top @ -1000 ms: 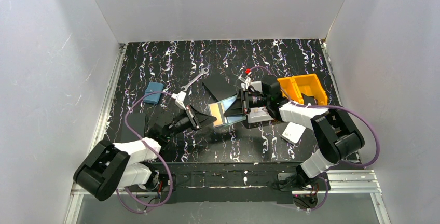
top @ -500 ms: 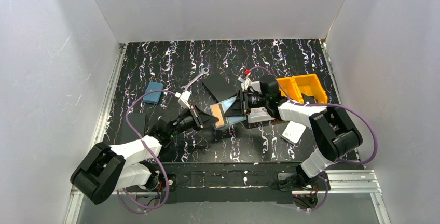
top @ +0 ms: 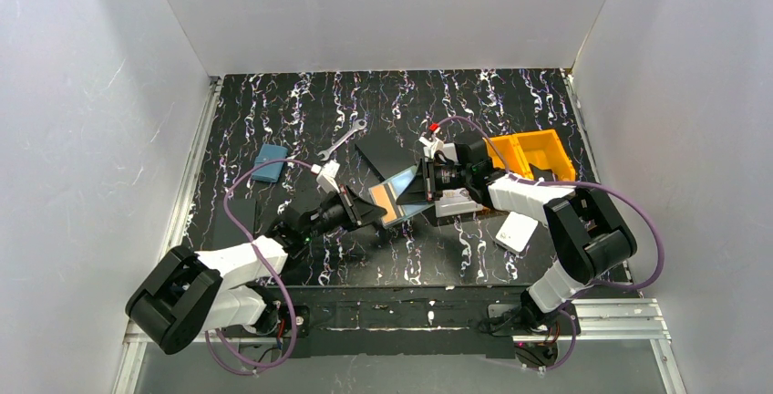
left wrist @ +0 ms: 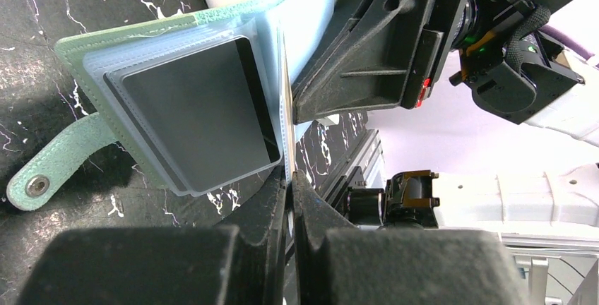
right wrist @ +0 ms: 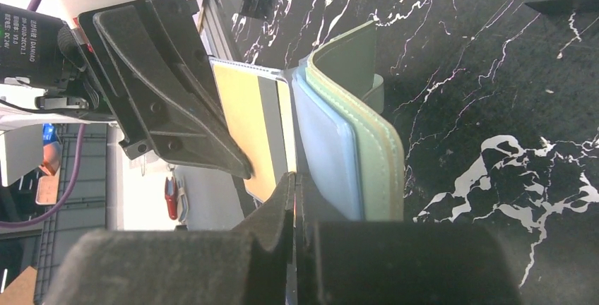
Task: Take the credit cards out of the card holder
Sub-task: Remove the credit card from the card holder.
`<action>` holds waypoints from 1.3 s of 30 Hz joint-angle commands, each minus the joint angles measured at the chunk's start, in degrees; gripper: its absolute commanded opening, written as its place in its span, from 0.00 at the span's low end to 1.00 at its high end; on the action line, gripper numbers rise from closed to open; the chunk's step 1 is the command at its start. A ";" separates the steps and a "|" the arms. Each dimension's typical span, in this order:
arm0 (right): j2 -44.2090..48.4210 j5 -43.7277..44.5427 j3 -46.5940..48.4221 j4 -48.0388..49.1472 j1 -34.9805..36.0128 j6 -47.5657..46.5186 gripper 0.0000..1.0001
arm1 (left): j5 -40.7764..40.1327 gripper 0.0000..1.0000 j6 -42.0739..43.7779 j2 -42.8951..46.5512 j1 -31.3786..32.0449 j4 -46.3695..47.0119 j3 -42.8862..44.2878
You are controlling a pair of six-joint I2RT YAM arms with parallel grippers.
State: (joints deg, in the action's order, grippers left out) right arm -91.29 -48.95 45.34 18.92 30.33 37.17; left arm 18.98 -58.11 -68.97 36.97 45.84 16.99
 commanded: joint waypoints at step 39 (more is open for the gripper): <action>1.16 -8.22 0.55 6.56 -0.42 -1.74 0.22 | 11.67 0.00 -3.75 -6.99 -6.74 20.24 -5.56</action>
State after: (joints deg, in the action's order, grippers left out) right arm -91.39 -54.65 45.32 22.85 28.56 37.28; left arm 28.36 -62.11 -75.83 30.52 60.01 10.79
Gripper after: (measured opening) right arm 0.160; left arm 0.018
